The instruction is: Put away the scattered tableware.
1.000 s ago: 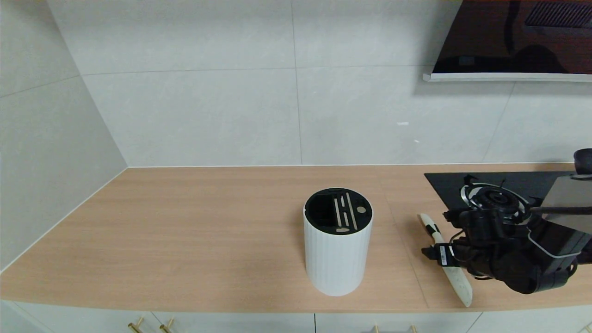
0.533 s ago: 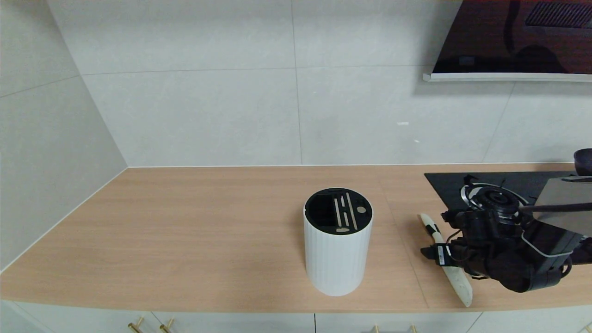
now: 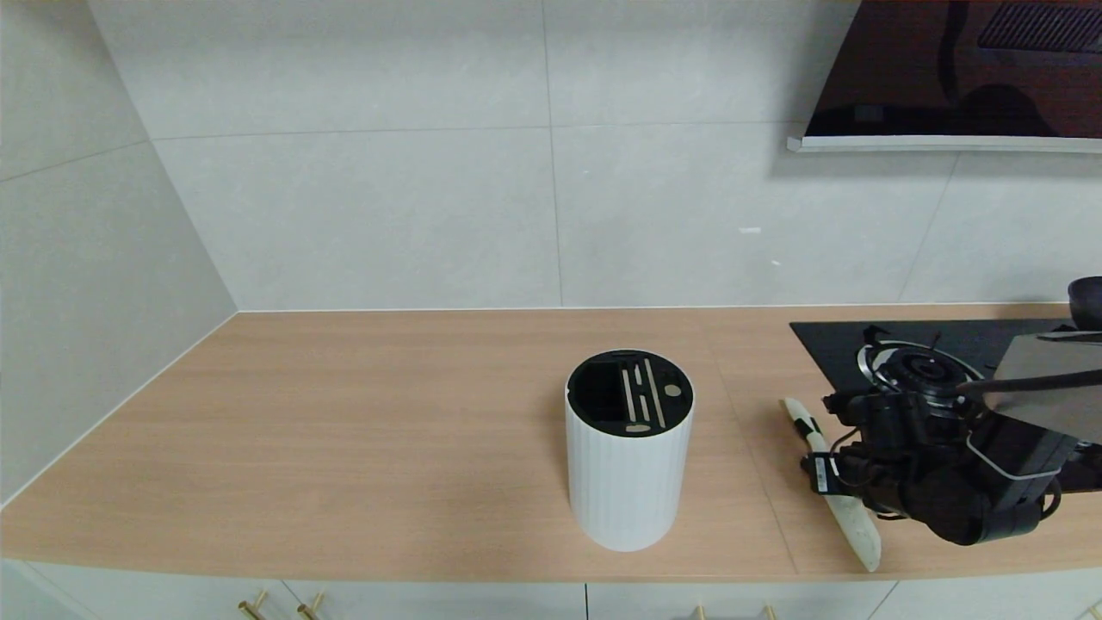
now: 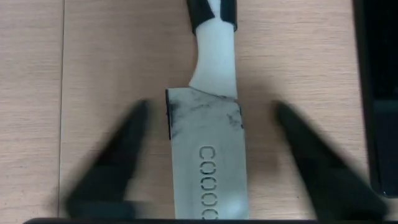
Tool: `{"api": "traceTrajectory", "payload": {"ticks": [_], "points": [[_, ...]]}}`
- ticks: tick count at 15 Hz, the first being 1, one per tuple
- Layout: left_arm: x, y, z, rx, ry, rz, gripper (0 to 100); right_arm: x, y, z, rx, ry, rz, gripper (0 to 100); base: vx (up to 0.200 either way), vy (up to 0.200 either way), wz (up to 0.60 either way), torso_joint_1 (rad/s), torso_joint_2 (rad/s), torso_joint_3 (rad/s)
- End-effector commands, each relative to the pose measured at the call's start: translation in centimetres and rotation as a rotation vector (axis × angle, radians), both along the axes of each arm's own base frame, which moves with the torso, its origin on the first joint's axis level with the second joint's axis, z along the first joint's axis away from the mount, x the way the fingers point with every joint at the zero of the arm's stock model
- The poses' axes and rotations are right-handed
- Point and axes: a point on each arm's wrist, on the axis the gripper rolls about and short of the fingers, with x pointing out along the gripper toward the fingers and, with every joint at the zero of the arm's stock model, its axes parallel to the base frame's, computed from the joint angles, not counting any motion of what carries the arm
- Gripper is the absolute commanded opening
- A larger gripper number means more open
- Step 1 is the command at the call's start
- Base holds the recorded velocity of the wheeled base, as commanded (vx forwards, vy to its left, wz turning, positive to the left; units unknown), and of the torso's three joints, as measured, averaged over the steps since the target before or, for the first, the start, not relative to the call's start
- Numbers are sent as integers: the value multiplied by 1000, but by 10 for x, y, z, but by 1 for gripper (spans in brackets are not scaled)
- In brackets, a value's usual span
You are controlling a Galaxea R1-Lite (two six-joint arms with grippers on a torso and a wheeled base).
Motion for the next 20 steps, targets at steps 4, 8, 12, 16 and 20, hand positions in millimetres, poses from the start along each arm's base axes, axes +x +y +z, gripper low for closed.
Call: {"api": "traceTrajectory", "payload": {"ticks": [4, 8, 12, 16, 20], "points": [[0, 0, 0, -1, 0, 1, 100, -1, 0, -2, -2, 12, 0, 0, 0, 0, 0, 0, 0, 0], [0, 0, 0, -1, 0, 1, 100, -2, 0, 11, -7, -24, -8, 0, 0, 0, 0, 0, 0, 0], [0, 0, 0, -2, 0, 1, 100, -12, 1, 60, 2, -146, -13, 0, 0, 0, 0, 0, 0, 0], [0, 0, 0, -1, 0, 1, 100, -37, 14, 111, 27, -279, 35, 0, 0, 0, 0, 0, 0, 0], [0, 0, 0, 2, 0, 1, 100, -70, 32, 151, 59, -381, 114, 0, 0, 0, 0, 0, 0, 0]]}}
